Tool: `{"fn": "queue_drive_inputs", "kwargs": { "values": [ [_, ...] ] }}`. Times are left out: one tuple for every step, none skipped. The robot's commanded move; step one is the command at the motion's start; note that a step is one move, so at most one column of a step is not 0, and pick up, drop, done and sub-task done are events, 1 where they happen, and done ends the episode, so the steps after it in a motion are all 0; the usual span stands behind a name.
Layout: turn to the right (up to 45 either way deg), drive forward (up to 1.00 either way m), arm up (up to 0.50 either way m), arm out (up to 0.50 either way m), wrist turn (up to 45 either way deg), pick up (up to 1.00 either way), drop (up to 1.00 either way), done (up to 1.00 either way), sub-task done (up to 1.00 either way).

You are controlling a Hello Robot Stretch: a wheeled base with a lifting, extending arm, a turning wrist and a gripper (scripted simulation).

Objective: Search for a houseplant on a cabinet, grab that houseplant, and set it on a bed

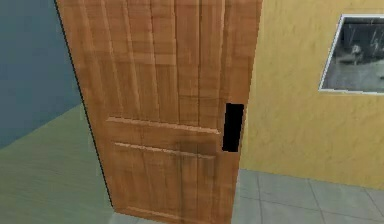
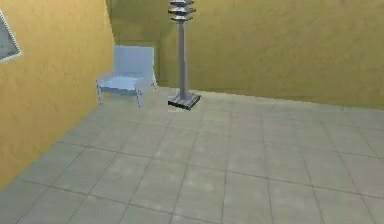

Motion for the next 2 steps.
{"fn": "queue_drive_inputs", "kwargs": {
  "values": [
    [-33.0,0.0,0.0,0.0,0.0,0.0,0.0,0.0,0.0],
    [0.0,0.8,0.0,0.0,0.0,0.0,0.0,0.0,0.0]
  ]
}}
